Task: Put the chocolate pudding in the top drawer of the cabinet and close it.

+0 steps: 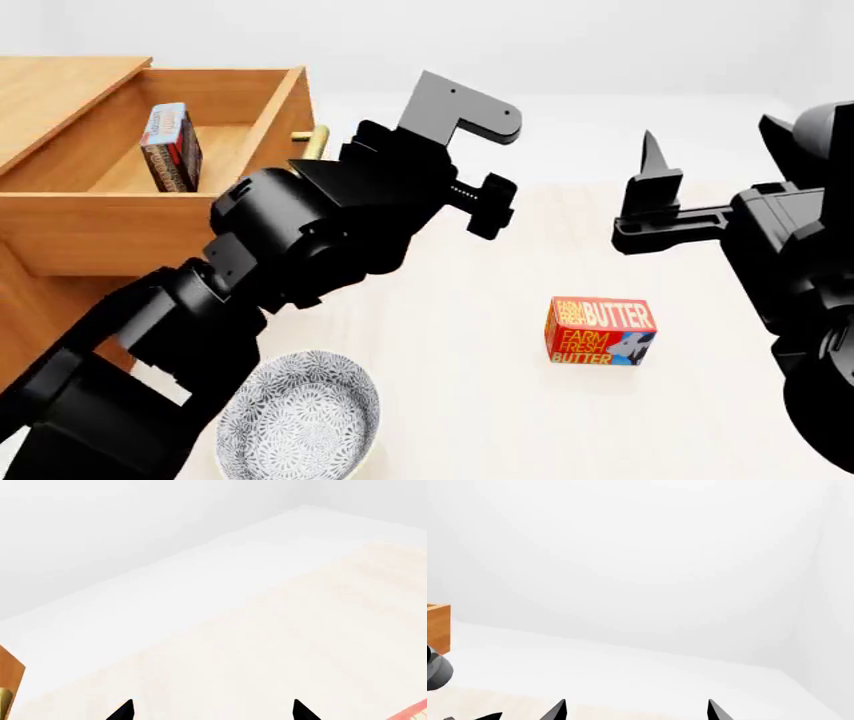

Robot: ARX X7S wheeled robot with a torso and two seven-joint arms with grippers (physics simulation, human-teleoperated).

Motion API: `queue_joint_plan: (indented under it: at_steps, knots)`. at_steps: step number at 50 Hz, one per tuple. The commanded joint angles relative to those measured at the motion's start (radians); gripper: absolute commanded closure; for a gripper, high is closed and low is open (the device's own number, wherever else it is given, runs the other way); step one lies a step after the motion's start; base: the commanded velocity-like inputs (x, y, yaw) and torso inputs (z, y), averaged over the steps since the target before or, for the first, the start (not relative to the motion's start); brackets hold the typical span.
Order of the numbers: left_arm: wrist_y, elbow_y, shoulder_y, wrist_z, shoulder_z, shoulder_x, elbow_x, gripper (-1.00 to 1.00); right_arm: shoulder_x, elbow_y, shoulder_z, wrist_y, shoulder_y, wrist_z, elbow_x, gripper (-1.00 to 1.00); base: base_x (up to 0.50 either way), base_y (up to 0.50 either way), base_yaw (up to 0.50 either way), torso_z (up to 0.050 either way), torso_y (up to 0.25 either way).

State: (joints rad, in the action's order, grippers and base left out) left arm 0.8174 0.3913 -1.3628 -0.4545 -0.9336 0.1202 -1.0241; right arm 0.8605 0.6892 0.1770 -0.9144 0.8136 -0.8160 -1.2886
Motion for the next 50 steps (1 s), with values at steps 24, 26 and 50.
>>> queue_joint_plan:
  at_steps: [24, 26, 50]
  knots:
    - [-0.384, 0.578, -0.150, 0.043, -0.617, -0.120, -0.417, -1.00, 0.020, -0.011, -0.012, 0.023, -0.034, 0.013, 0.010, -1.00, 0.00, 0.00, 0.00, 0.000, 0.000]
    - [-0.385, 0.593, -0.149, 0.048, -0.621, -0.120, -0.419, -1.00, 0.019, -0.012, -0.010, 0.022, -0.033, 0.013, 0.009, -1.00, 0.00, 0.00, 0.00, 0.000, 0.000]
    - [-0.408, 0.825, -0.144, 0.136, -0.615, -0.120, -0.414, -1.00, 0.008, -0.019, 0.011, 0.015, -0.019, 0.006, 0.015, -1.00, 0.00, 0.00, 0.00, 0.000, 0.000]
